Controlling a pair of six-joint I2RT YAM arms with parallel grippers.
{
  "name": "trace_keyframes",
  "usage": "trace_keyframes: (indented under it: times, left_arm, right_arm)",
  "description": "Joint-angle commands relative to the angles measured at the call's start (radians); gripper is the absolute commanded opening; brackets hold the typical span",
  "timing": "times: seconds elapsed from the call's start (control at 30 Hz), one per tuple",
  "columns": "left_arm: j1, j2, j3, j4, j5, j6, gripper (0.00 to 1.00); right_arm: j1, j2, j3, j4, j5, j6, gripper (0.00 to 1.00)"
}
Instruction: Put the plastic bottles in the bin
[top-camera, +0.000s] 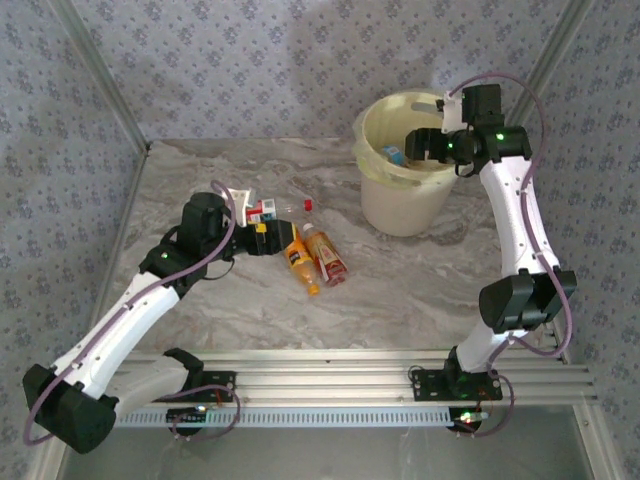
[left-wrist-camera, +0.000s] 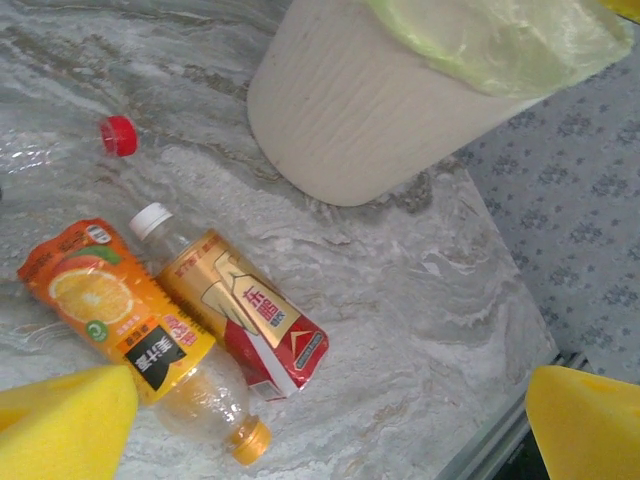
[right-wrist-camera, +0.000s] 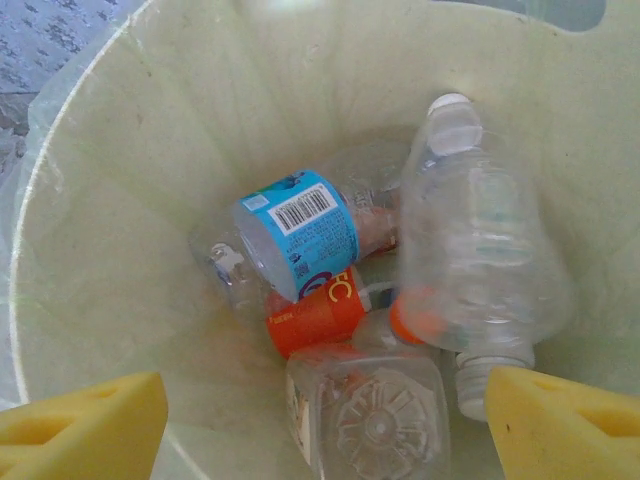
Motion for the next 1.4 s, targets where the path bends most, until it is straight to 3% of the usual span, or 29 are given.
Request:
trace_keyframes:
  times: [0.0, 0.2, 0.4, 0.63, 0.83, 1.03, 1.37]
  left_arm:
    - [-0.004, 0.015, 0.035, -0.052, -0.059, -0.037, 1.0]
    - [-0.003, 0.057, 0.017, -0.077, -0.105, -0.103, 1.0]
    - [0.01, 0.156, 0.008, -0.093, -0.104, -0.178, 1.0]
    - [0.027, 0.271, 0.02, -0.049, -0.097, -0.24, 0.99]
    - [0.031, 0.402, 0.048, -0.008, -0.068, -0.277, 0.98]
    - [0.03, 0.522, 0.092, 0.007, -0.109, -0.29, 0.92]
    - [0.031, 0.676, 0.123, 0.063, -0.113, -0.295, 0.82]
  right_arm:
    - [0.0, -0.072, 0.003, 0.008, 0.025, -0.003, 0.85]
    - [0.043, -0.235, -0.156, 0.091, -0.029, 0.031, 0.85]
    - [0.108, -0.446, -0.41, 0.224, -0.162, 0.129, 0.87]
    - [0.252, -0.608, -0.682, 0.298, -0.246, 0.207, 0.92]
    - [0.387, -0.664, -0.894, 0.373, -0.235, 0.279, 0.98]
    - [0.514, -0.629, -0.941, 0.465, -0.19, 0.326, 1.0]
    - [0.617, -0.554, -0.881, 0.442, -0.097, 0.294, 1.0]
